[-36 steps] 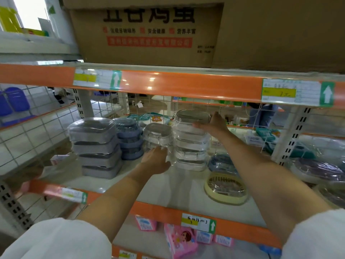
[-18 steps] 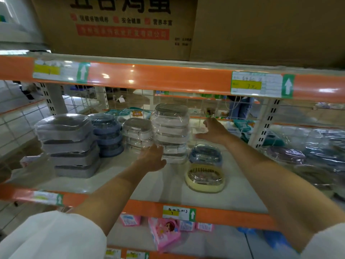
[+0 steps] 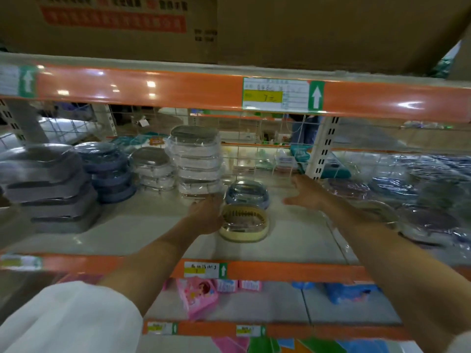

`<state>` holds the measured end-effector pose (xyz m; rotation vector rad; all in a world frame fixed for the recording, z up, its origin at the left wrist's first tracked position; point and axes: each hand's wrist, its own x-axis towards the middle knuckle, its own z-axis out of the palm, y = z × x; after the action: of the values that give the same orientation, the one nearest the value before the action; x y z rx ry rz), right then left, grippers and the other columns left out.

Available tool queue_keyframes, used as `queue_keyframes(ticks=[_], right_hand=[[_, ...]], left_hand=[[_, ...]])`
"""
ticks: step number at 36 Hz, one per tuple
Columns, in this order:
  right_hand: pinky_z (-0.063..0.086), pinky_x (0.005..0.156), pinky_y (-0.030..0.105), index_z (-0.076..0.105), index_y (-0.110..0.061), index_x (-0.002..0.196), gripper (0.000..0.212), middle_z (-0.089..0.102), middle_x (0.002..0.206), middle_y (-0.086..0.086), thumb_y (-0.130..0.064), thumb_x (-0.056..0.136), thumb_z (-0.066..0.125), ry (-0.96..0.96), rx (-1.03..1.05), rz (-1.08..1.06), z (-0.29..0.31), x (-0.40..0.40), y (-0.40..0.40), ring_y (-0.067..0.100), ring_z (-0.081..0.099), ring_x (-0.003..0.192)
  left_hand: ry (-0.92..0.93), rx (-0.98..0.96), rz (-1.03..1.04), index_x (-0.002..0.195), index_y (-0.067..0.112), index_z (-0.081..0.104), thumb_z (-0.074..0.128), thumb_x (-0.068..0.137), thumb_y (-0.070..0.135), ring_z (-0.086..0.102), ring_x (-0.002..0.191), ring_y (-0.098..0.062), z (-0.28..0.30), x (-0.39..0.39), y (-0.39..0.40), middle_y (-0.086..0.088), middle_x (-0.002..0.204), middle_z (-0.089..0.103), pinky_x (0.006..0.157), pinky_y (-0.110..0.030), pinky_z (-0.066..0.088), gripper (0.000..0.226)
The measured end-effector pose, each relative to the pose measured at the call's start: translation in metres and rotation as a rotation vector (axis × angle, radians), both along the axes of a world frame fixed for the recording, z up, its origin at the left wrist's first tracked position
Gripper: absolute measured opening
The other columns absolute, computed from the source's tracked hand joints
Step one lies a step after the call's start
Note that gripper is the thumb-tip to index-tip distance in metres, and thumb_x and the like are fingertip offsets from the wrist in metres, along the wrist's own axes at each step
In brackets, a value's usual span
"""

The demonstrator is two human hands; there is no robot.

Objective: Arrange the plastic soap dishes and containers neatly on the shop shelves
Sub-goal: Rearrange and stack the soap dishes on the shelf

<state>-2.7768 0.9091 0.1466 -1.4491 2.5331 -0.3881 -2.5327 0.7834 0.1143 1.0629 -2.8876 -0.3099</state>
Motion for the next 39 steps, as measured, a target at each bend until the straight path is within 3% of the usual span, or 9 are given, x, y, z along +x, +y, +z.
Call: queue_keyframes(ticks=[2, 4, 10, 17, 21, 24, 30, 36, 39], right_hand=[[0.043, 0.099, 0.034, 0.037, -0.007, 0.139, 0.078, 0.040, 0.144, 0.013, -0.043, 0.081, 0.073, -0.008, 0.021, 0.008, -0.004, 0.006, 0.002, 0.027, 0.045, 0.126], [0.041, 0.100, 0.033, 0.037, -0.006, 0.140, 0.077, 0.040, 0.144, 0.014, -0.042, 0.082, 0.073, -0.046, 0.049, 0.014, -0.011, 0.010, 0.000, 0.027, 0.045, 0.127], [0.038, 0.084, 0.023, 0.049, -0.007, 0.132, 0.064, 0.050, 0.124, 0.006, -0.034, 0.080, 0.076, -0.216, 0.032, 0.152, -0.034, 0.036, -0.006, 0.018, 0.049, 0.114], [0.040, 0.080, 0.018, 0.051, -0.010, 0.124, 0.067, 0.059, 0.112, -0.004, -0.023, 0.069, 0.087, -0.326, 0.008, 0.220, -0.054, 0.057, -0.013, 0.014, 0.057, 0.106], [0.042, 0.097, 0.028, 0.039, -0.015, 0.142, 0.099, 0.047, 0.136, 0.008, -0.042, 0.061, 0.089, -0.215, 0.017, 0.239, -0.055, 0.059, -0.012, 0.025, 0.049, 0.122], [0.036, 0.102, 0.028, 0.033, -0.013, 0.145, 0.100, 0.036, 0.142, 0.013, -0.044, 0.066, 0.085, -0.169, 0.086, 0.237, -0.054, 0.054, -0.008, 0.027, 0.040, 0.129], [0.038, 0.103, 0.034, 0.032, -0.011, 0.145, 0.102, 0.036, 0.139, 0.012, -0.051, 0.066, 0.083, -0.111, 0.130, 0.218, -0.053, 0.041, -0.001, 0.027, 0.037, 0.126], [0.040, 0.093, 0.031, 0.040, -0.010, 0.134, 0.088, 0.040, 0.128, 0.010, -0.053, 0.068, 0.081, -0.079, 0.168, 0.234, -0.050, 0.030, 0.011, 0.024, 0.040, 0.119], [0.045, 0.076, 0.022, 0.056, -0.020, 0.102, 0.054, 0.054, 0.109, 0.005, -0.055, 0.068, 0.080, -0.181, 0.164, 0.233, -0.052, 0.023, 0.008, 0.019, 0.055, 0.105]], left_hand=[[-0.055, 0.005, 0.038, 0.144, 0.015, 0.030, 0.053, 0.094, 0.030, 0.044, 0.129, -0.029, -0.002, 0.001, 0.004, -0.012, 0.143, 0.043, 0.106, -0.043, 0.039, 0.057], [-0.101, 0.003, 0.070, 0.143, 0.012, 0.033, 0.051, 0.096, 0.032, 0.045, 0.127, -0.029, -0.003, 0.003, 0.006, -0.013, 0.140, 0.044, 0.106, -0.040, 0.038, 0.054], [-0.168, 0.024, 0.146, 0.135, 0.009, 0.042, 0.050, 0.095, 0.036, 0.046, 0.124, -0.030, -0.008, 0.005, 0.013, -0.013, 0.134, 0.045, 0.101, -0.039, 0.038, 0.049], [-0.173, 0.086, 0.184, 0.137, 0.011, 0.041, 0.053, 0.093, 0.034, 0.045, 0.124, -0.033, -0.011, 0.005, 0.028, -0.015, 0.134, 0.043, 0.101, -0.039, 0.038, 0.051], [-0.174, 0.105, 0.196, 0.139, 0.013, 0.040, 0.053, 0.093, 0.033, 0.044, 0.125, -0.032, -0.007, 0.005, 0.038, -0.015, 0.134, 0.043, 0.103, -0.040, 0.039, 0.052], [-0.179, 0.104, 0.180, 0.136, 0.016, 0.042, 0.053, 0.091, 0.035, 0.044, 0.126, -0.031, -0.007, 0.003, 0.042, -0.013, 0.132, 0.047, 0.101, -0.040, 0.040, 0.050], [-0.156, 0.076, 0.174, 0.143, 0.018, 0.037, 0.051, 0.095, 0.035, 0.045, 0.126, -0.031, -0.003, -0.001, 0.051, -0.013, 0.138, 0.041, 0.102, -0.039, 0.037, 0.053], [-0.147, 0.067, 0.187, 0.142, 0.014, 0.036, 0.051, 0.094, 0.035, 0.044, 0.126, -0.031, 0.002, -0.007, 0.061, -0.013, 0.138, 0.041, 0.102, -0.038, 0.037, 0.054], [-0.154, 0.066, 0.193, 0.140, 0.013, 0.038, 0.051, 0.095, 0.035, 0.045, 0.125, -0.031, 0.003, -0.009, 0.066, -0.013, 0.137, 0.042, 0.101, -0.038, 0.037, 0.052]])
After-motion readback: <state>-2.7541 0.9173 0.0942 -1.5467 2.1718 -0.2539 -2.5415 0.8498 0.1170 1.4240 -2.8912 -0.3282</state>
